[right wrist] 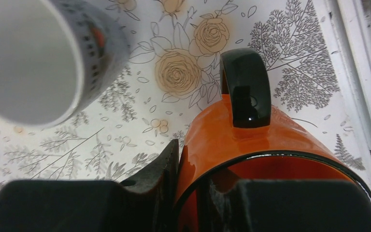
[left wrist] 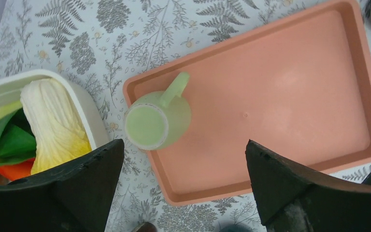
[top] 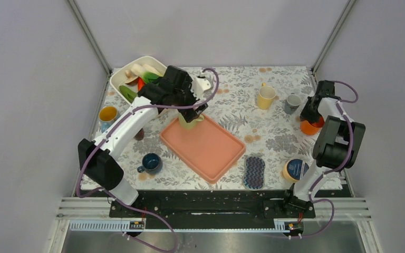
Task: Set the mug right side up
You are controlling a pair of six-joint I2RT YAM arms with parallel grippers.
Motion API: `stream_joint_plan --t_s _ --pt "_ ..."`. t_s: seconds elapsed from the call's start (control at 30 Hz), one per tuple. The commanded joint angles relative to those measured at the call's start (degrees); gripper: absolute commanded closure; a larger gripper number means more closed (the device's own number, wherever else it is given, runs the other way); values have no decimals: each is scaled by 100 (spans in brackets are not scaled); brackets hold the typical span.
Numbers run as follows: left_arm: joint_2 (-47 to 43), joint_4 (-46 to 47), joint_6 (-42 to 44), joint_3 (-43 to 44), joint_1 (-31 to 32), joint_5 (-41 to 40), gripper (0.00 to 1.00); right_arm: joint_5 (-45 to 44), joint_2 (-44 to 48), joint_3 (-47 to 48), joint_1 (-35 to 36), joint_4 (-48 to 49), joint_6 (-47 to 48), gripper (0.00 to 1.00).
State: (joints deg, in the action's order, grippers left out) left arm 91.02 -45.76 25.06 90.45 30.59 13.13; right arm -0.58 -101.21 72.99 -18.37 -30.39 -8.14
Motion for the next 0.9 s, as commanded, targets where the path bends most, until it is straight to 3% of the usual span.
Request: stream_joint_plan --t_s 0.0,0.1,0.2,0.3,0.43,0.53,0.63,0.87 --pt "109 -198 1178 -74 399 -355 1 41 -424 516 -136 -107 87 100" --pt "420 -178 1403 -46 671 -996 1 -71 -718 636 -153 -190 145 96" --pt "917 -218 1442 225 900 -1422 3 31 -831 698 -165 -333 196 69" --pt "1497 -151 1702 549 970 -1921 7 163 -698 644 -159 -346 176 53" --pt "2181 -224 2083 1146 975 -2501 23 218 -223 480 -160 -363 120 37" --pt "2632 -619 2138 1599 970 -2772 32 256 238 327 -158 -354 85 30" --pt "2926 -1128 2028 1937 974 -2775 34 286 672 218 -158 -362 73 28" --pt "3234 -1246 2105 1873 923 -2839 36 392 1459 80 -153 -412 -51 27"
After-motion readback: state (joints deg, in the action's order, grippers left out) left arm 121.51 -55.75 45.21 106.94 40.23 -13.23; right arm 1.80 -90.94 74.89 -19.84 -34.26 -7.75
